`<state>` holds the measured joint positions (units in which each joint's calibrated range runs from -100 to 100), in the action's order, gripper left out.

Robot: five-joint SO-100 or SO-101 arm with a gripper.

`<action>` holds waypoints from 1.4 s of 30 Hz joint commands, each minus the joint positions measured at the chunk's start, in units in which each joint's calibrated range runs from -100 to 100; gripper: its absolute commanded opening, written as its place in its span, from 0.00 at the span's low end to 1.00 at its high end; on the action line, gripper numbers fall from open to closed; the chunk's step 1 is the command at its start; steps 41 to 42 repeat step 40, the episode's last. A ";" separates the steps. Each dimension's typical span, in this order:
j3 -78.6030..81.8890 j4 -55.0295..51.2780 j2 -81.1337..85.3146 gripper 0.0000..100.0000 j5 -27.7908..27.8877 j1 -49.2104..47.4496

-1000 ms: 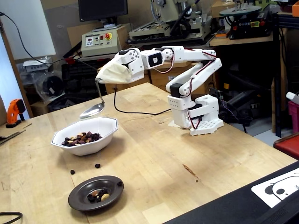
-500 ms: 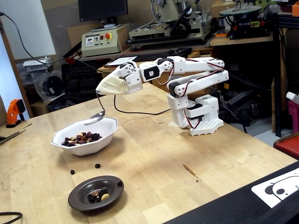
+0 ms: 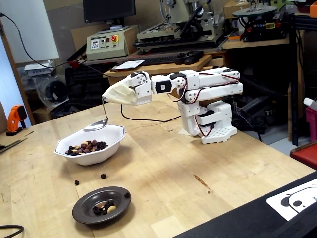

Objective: Use spoon to transfer food from the white bowl to brown plate

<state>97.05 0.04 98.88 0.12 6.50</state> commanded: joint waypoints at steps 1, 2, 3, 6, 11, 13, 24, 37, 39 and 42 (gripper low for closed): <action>0.73 5.26 0.77 0.04 -0.05 0.17; 0.82 6.20 0.77 0.04 -0.05 0.02; 0.82 6.76 0.77 0.04 -0.05 -0.57; 0.82 7.07 0.77 0.04 -0.05 -5.24; 0.82 7.07 0.77 0.04 -0.05 -11.31; 0.82 7.07 0.77 0.04 -0.05 -12.57; 1.18 6.52 0.77 0.04 -0.05 -13.61; 1.00 6.36 -5.05 0.04 -0.05 -13.39; 1.00 6.92 -7.87 0.04 -0.05 -13.39; 1.00 7.00 -10.01 0.04 -0.10 -13.39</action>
